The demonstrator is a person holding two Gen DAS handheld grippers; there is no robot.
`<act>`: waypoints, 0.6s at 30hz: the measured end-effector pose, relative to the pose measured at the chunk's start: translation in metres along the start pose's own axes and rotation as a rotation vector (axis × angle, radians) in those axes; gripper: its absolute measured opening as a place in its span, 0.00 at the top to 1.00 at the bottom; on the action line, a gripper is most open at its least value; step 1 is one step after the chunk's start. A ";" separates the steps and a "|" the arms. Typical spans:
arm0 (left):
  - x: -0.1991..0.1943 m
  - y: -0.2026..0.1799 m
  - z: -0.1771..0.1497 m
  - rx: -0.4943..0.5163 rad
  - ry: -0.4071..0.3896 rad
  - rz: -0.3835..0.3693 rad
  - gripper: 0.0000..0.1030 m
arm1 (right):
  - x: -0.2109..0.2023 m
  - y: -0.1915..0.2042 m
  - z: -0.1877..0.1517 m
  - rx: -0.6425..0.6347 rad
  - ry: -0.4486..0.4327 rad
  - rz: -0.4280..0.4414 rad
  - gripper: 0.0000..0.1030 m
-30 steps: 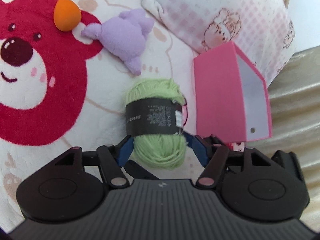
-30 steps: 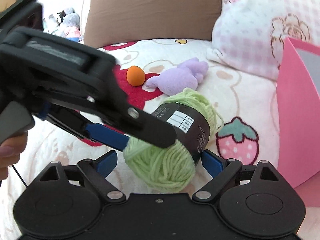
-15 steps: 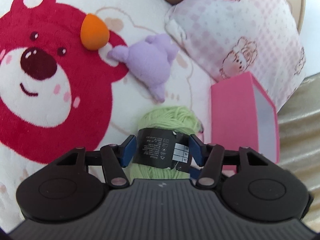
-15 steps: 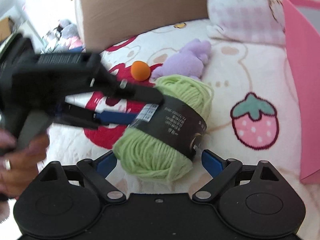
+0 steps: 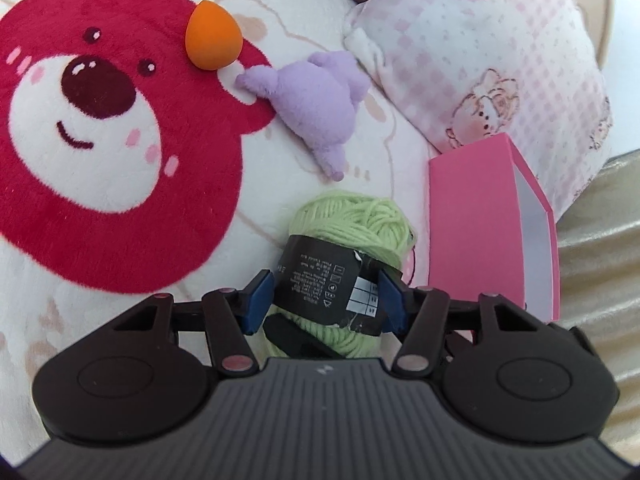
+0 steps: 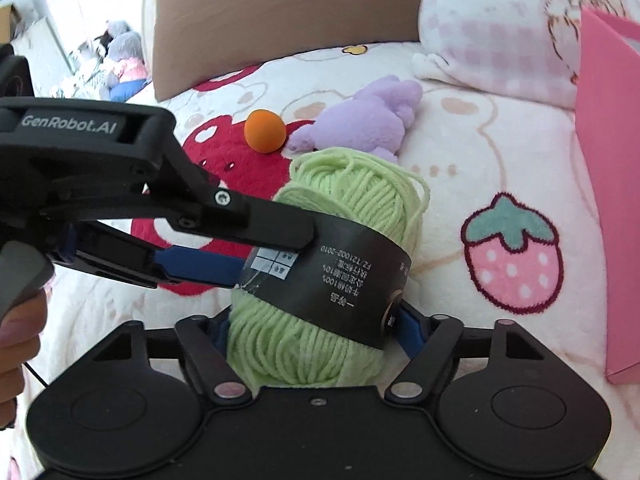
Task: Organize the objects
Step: 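Lift the yarn ball with the left gripper and carry it over the pink box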
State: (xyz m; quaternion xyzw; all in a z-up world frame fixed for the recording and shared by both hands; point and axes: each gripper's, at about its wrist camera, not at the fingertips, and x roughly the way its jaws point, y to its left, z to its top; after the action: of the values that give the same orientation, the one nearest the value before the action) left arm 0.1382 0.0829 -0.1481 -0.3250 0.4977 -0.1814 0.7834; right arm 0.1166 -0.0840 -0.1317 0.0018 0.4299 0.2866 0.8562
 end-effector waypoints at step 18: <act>-0.032 -0.032 -0.042 0.088 -0.016 -0.063 0.45 | -0.052 0.012 -0.011 -0.034 -0.001 0.005 0.29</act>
State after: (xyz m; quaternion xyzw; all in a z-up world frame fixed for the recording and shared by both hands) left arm 0.0878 0.0648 -0.1170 -0.3071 0.4725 -0.2249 0.7949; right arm 0.0788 -0.1021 -0.0973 -0.0113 0.4245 0.2961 0.8556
